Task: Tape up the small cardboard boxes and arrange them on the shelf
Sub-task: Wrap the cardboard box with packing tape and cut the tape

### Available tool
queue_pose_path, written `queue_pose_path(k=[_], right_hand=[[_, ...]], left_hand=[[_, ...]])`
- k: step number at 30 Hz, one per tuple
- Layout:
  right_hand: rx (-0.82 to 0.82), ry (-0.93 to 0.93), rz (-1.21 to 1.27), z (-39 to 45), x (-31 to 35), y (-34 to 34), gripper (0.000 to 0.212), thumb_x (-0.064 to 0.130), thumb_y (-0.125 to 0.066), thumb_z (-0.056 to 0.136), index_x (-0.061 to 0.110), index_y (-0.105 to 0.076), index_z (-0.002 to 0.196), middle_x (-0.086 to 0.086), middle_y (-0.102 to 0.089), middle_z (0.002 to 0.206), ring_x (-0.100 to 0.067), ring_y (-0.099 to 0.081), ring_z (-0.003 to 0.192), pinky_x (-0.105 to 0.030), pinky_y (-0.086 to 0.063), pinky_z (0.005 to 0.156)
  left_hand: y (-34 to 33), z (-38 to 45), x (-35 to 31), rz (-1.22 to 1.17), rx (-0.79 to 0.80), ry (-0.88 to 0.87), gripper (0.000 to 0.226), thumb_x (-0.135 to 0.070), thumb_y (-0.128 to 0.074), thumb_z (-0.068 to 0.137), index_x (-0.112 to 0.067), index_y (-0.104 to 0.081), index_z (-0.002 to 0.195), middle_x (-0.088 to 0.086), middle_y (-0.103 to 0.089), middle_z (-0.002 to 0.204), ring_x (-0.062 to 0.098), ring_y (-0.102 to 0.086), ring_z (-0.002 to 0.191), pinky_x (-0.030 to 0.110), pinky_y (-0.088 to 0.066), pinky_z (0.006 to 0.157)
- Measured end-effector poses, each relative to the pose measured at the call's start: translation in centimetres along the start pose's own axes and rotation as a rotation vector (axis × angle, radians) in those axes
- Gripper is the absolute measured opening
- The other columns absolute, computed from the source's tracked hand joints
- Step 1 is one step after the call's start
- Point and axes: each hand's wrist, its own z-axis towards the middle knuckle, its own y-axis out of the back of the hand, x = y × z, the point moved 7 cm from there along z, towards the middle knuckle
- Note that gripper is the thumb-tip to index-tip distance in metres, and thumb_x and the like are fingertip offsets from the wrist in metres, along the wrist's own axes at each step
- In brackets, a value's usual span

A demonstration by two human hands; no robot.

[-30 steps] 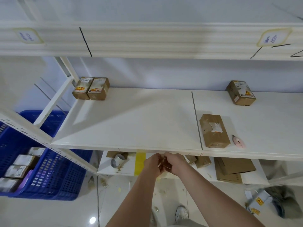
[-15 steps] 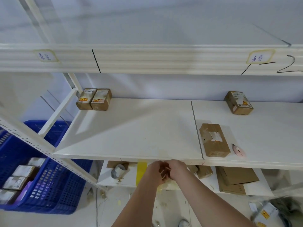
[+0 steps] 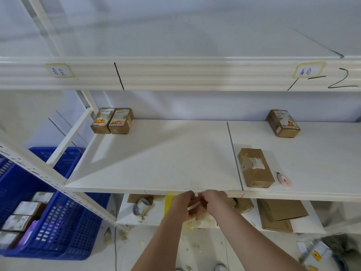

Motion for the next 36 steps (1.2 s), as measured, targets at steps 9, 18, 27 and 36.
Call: queue_pose_path(k=[9, 18, 27, 36], right_hand=[[-0.034, 0.134, -0.08, -1.6, 1.9, 0.0, 0.014, -0.011, -0.077, 0.065, -0.003, -0.066, 0.068, -0.008, -0.058, 0.042, -0.022, -0.057, 0.046, -0.024, -0.048, 0.048], [0.073, 0.067, 0.077, -2.0, 2.0, -0.4, 0.018, -0.013, -0.06, 0.087, -0.002, -0.053, 0.074, -0.019, -0.06, 0.071, -0.026, -0.059, 0.057, -0.027, -0.053, 0.043], [0.071, 0.166, 0.088, -4.1, 5.1, -0.8, 0.017, -0.016, -0.058, 0.081, 0.0, -0.059, 0.082, -0.02, -0.063, 0.072, -0.026, -0.055, 0.066, -0.035, -0.05, 0.059], [0.192, 0.381, -0.24, -7.6, 13.6, 0.6, 0.028, -0.013, -0.075, 0.081, -0.015, -0.063, 0.105, -0.027, -0.073, 0.093, -0.032, -0.073, 0.08, -0.041, -0.063, 0.079]], left_hand=[[3.8, 1.0, -3.7, 0.207, -0.003, -0.104, 0.031, -0.015, -0.049, 0.105, 0.015, -0.056, 0.104, 0.031, -0.067, 0.099, 0.033, -0.067, 0.068, 0.031, -0.056, 0.054], [1.0, 0.6, -3.3, 0.099, 0.174, 0.038, 0.047, -0.021, -0.05, 0.106, 0.018, -0.042, 0.13, 0.034, -0.069, 0.095, 0.042, -0.072, 0.078, 0.049, -0.062, 0.065], [-0.8, 2.4, -3.1, 0.017, 0.167, 0.067, 0.034, -0.021, -0.053, 0.105, 0.007, -0.053, 0.125, 0.027, -0.074, 0.093, 0.037, -0.073, 0.082, 0.047, -0.063, 0.063], [-3.1, 2.2, -7.0, -0.578, 0.452, 0.056, 0.079, -0.061, -0.049, 0.098, 0.014, -0.054, 0.125, 0.025, -0.073, 0.11, 0.039, -0.074, 0.092, 0.048, -0.063, 0.071]])
